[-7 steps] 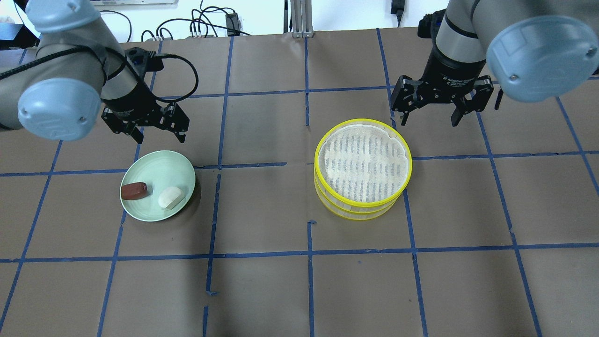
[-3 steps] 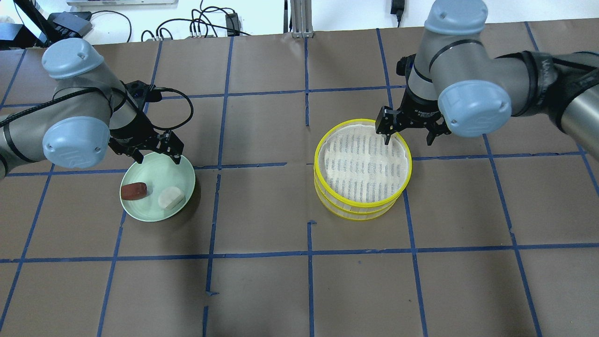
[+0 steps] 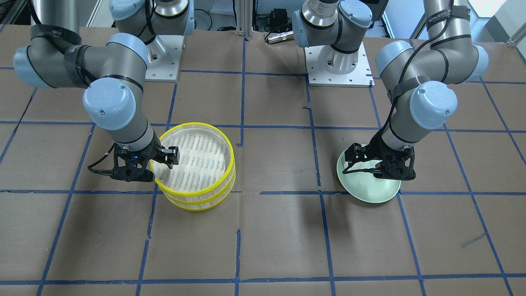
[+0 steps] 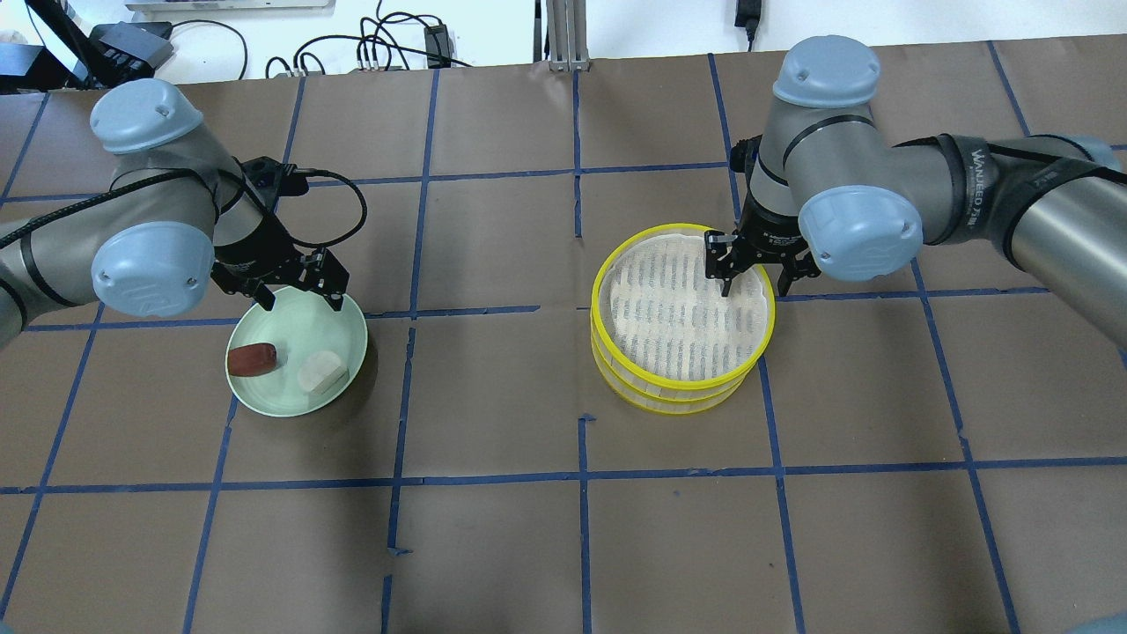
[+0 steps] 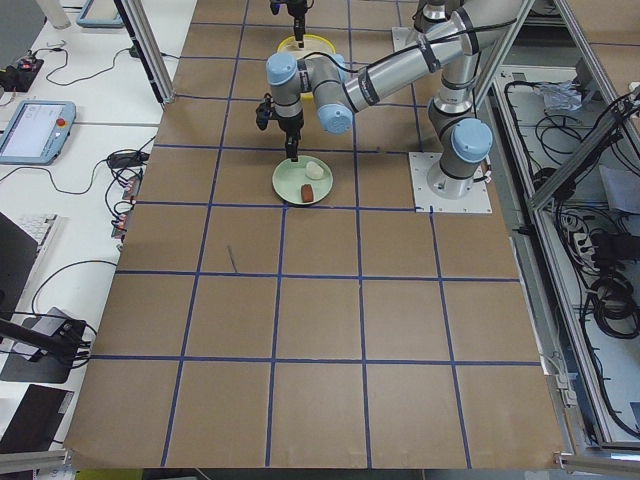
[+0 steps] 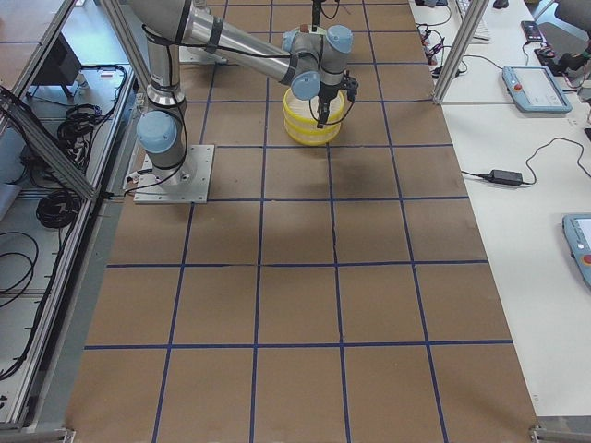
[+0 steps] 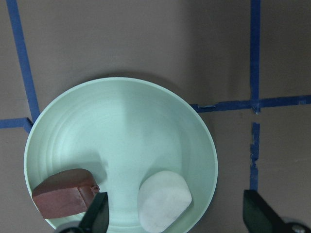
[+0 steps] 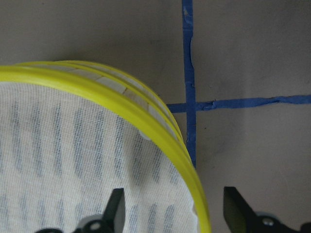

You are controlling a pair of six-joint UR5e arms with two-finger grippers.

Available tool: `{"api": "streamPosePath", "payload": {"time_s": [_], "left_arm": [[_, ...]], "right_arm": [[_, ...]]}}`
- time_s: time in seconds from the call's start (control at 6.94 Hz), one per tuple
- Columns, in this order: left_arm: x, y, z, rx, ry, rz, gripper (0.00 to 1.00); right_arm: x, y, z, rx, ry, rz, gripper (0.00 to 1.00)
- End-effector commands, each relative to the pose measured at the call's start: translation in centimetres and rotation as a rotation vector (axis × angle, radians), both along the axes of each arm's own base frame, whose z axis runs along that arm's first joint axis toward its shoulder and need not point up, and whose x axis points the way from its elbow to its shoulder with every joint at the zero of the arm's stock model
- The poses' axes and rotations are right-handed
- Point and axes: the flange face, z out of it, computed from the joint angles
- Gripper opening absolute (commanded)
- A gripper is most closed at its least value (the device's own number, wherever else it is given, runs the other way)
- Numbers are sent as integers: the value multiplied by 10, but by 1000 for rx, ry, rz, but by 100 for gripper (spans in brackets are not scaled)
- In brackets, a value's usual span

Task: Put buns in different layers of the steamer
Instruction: 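Lift the top steamer tier with the right gripper while the left grasps the white bun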

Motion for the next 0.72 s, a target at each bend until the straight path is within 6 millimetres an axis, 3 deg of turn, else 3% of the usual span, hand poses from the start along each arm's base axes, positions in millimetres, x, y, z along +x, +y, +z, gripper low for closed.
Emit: {"api": "streamPosePath", "payload": {"time_s": [0.0,0.14,0.29,0.58], "left_arm": [[0,0,-4,6,1,0,88],[0,0,-15,28,6,-1,87],[-1,3,-39,67,16,-4,87],[0,5,-61,96,12,-15,87]], "right_arm": [[0,-1,5,-8,6,4,8],[-1,0,5,-5,10,3,7],[-6,1,12,-5,10,-5,7],[-12,17,56,-2,3,7,7]]}}
